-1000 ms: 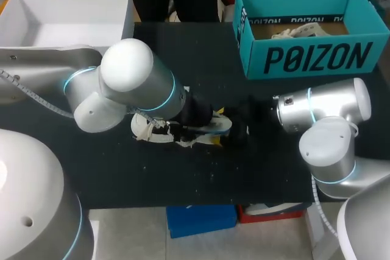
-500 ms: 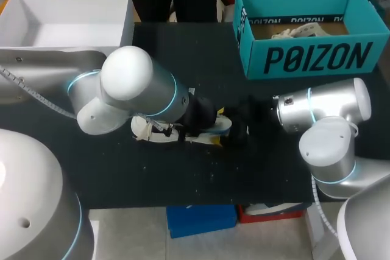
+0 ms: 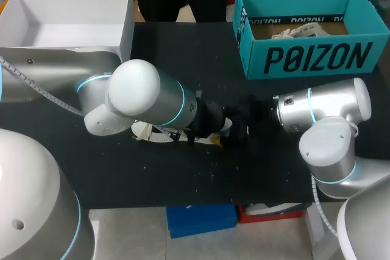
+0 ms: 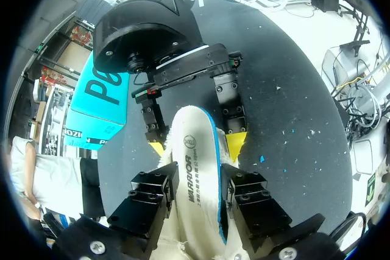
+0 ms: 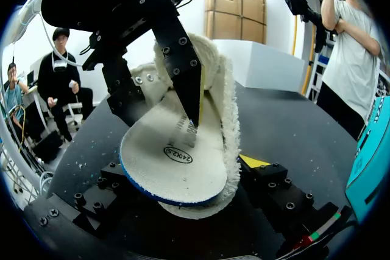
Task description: Take the shoe out of the shoebox, open the shoe tongue, remove and reinsert the insole, then place the shoe into the shoebox
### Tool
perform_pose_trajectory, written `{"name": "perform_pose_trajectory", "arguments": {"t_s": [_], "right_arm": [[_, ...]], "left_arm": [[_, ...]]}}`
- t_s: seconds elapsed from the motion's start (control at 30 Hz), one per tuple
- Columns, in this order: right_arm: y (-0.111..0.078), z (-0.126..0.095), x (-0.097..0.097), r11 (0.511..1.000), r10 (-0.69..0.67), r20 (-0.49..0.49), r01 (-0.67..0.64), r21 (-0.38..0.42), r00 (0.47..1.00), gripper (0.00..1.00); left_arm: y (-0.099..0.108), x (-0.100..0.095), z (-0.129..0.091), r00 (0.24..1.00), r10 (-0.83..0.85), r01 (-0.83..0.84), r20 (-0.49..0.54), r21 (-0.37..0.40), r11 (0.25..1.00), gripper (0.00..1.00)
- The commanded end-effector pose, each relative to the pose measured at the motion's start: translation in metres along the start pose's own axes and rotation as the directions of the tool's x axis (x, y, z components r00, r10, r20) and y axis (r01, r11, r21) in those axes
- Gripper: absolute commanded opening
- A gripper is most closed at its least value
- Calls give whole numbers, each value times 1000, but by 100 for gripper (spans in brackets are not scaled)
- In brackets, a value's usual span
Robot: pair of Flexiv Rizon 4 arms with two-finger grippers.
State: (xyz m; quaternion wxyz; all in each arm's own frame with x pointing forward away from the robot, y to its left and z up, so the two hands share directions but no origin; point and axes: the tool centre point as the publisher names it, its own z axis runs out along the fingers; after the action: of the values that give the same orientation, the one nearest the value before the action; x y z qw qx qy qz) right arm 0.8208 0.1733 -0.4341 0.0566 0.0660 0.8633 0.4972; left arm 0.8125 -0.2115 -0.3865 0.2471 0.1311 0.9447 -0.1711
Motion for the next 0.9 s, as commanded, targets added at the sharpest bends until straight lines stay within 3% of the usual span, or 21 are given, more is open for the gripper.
{"name": "perform_pose_trajectory", "arguments": {"t_s": [0.03, 0.4, 0.53, 0.6, 0.73, 0.9], "right_arm": [[-3, 0, 0, 1000, 1, 0, -1, 2, 1000, 0], [-3, 0, 0, 1000, 1, 0, -1, 2, 1000, 0], [-3, 0, 0, 1000, 1, 0, -1, 2, 1000, 0], [-3, 0, 0, 1000, 1, 0, -1, 2, 1000, 0], [-3, 0, 0, 1000, 1, 0, -1, 2, 1000, 0], [-3, 0, 0, 1000, 1, 0, -1, 2, 1000, 0]], "left_arm": [[-5, 1, 2, 1000, -8, 8, 18, -4, 1000, 40], [-13, 2, 3, 1000, -9, 9, 25, 15, 1000, 36], [-13, 2, 3, 999, -24, 24, 24, 19, 1000, 23], [-12, 1, 4, 999, -27, 26, 22, 16, 1000, 0], [-10, 2, 5, 999, -46, 46, 16, 15, 999, 0], [-7, 3, -12, 998, -55, 54, 12, 57, 997, 0]]}}
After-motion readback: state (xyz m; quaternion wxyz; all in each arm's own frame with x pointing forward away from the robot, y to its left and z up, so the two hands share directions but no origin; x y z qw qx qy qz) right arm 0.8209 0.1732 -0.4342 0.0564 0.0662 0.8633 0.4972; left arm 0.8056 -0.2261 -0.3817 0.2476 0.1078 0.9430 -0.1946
